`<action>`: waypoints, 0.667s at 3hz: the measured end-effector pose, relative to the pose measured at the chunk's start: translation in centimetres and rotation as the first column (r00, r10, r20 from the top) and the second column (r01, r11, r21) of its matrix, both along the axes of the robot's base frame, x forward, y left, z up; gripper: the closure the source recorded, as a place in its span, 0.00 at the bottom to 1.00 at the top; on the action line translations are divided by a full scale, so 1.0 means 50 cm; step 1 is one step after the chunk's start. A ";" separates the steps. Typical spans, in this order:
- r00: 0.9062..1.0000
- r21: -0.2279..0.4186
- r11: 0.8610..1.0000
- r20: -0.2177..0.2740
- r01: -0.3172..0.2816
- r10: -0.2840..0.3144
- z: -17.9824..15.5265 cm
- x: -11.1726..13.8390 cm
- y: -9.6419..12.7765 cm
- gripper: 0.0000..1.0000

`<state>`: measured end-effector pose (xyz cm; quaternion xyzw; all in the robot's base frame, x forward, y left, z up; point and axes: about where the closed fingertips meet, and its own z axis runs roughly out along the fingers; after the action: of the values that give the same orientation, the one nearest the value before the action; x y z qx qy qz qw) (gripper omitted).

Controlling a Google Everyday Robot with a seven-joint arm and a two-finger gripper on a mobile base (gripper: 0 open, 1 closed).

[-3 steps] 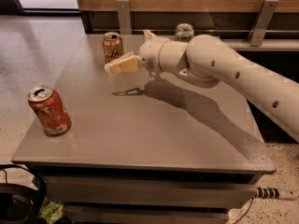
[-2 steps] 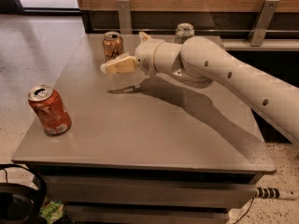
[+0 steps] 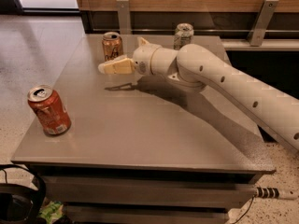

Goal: Knock orange can over

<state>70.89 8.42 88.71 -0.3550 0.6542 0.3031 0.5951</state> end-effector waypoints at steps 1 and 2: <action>1.000 0.022 1.000 -0.010 0.001 -0.001 -0.009 0.014 0.009 0.00; 1.000 0.035 0.999 -0.019 -0.002 0.003 -0.016 0.025 0.020 0.00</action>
Offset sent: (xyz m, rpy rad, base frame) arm 0.0217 0.0121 -0.0134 0.0496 0.0316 -0.0002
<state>72.14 9.41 87.91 -0.3424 0.6541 0.3187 0.5945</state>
